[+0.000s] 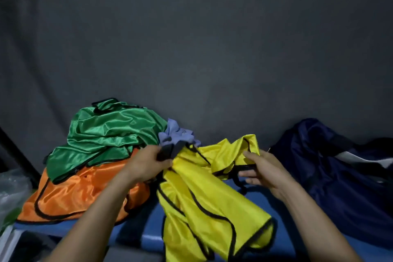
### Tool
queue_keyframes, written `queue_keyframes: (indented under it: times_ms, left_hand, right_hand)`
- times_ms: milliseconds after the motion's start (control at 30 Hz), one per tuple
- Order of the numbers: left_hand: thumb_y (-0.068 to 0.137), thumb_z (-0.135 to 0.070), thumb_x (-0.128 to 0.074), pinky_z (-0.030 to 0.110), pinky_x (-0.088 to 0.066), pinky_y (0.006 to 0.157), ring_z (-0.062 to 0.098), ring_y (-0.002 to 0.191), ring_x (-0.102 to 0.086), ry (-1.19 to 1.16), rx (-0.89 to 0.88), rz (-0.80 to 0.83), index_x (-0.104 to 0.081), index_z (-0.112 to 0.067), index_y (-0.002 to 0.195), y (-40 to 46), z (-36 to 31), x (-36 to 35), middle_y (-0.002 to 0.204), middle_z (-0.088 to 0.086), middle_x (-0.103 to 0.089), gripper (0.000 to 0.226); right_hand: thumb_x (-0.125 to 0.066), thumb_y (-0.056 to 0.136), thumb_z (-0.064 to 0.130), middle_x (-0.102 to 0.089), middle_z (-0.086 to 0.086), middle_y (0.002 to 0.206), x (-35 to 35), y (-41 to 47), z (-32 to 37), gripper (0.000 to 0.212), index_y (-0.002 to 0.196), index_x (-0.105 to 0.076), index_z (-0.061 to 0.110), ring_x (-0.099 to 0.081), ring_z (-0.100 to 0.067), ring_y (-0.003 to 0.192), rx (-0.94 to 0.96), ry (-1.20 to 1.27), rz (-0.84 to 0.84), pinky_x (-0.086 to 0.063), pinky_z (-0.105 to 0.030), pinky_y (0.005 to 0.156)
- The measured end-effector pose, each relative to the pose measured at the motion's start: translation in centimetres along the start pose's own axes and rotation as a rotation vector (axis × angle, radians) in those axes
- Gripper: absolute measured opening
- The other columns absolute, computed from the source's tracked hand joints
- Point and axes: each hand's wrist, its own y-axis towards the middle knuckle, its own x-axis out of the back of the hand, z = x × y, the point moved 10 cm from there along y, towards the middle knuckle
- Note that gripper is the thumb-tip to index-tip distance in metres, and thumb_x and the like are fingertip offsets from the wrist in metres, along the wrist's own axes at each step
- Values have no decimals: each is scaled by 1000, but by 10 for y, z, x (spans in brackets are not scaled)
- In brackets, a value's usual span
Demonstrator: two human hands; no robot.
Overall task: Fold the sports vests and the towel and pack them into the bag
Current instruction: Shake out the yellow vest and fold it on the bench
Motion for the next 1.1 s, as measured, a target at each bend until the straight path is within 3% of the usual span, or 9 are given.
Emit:
queue_keyframes:
  times_ms: [100, 200, 300, 367, 533, 700, 800, 933, 1100]
  left_hand:
    - [82, -42, -76, 31, -44, 78, 28, 109, -61, 554, 40, 14, -56, -23, 110, -7, 12, 0, 115, 6, -63, 40]
    - [81, -41, -79, 35, -48, 85, 23, 108, -57, 345, -234, -302, -58, -25, 121, -19, -48, 21, 117, -2, -56, 47]
    - [78, -51, -83, 24, -48, 87, 4, 106, -58, -30, -381, 201, -61, -34, 116, -28, -83, -36, 114, -16, -59, 47]
    - [72, -61, -82, 29, -46, 96, 6, 114, -51, 307, -331, 491, -55, -39, 126, -36, -67, -87, 120, -19, -51, 64]
    - [93, -40, -64, 36, -52, 81, 7, 93, -60, 358, -473, 179, -68, -32, 100, -22, -71, -68, 97, -17, -62, 12]
    - [98, -29, -56, 26, -42, 60, 9, 65, -51, -536, -465, -175, -63, -5, 87, -31, -73, 14, 71, -4, -55, 28]
    - [100, -28, -56, 27, -32, 53, 14, 60, -39, -622, -406, -243, -56, 1, 80, -32, -70, 23, 66, 3, -43, 35]
    - [99, -26, -59, 22, -29, 49, 8, 56, -37, -636, -440, -183, -61, -13, 73, -35, -93, 9, 61, 0, -44, 30]
    - [102, -19, -58, 22, -34, 53, 11, 61, -43, -625, -461, 187, -62, -5, 80, -45, -117, -22, 67, 0, -50, 26]
  right_hand:
    - [-59, 103, 21, -73, -4, 105, 6, 6, 2, 15, 110, -70, 15, -68, -13, 62, 90, -129, -42, -52, -25, 53]
    - [-56, 102, 19, -76, 2, 97, 5, 7, 14, 21, 101, -77, 19, -70, -9, 81, 183, -160, -49, -54, -25, 65]
    - [-51, 104, 23, -78, -3, 104, -1, 13, 14, 24, 108, -74, 16, -72, -17, 96, 159, 86, -20, -58, -38, 85]
    - [-50, 105, 24, -77, -11, 104, -1, 16, 12, 27, 113, -71, 9, -72, -24, 97, 115, 229, -31, -56, -44, 92]
    - [-53, 102, 20, -75, -13, 99, 15, 20, 9, 28, 108, -70, 0, -69, -27, 90, 155, 183, -177, -55, -34, 76]
    - [-60, 95, 13, -68, 1, 121, 19, 16, 17, 21, 113, -66, 21, -62, -20, 115, 290, -422, -234, -48, -34, 96]
    - [-65, 95, 19, -54, 0, 137, 6, -3, 37, 42, 136, -57, 20, -51, -16, 129, 448, -644, -241, -37, -24, 102]
    - [-69, 80, 68, -62, 18, 134, -67, -47, 43, 66, 137, -58, 36, -54, 2, 127, 477, -410, 270, -45, -29, 107]
    - [-77, 89, 14, -76, -9, 110, -90, -55, 26, 31, 120, -70, 12, -72, -27, 103, 281, -217, 538, -55, -41, 94]
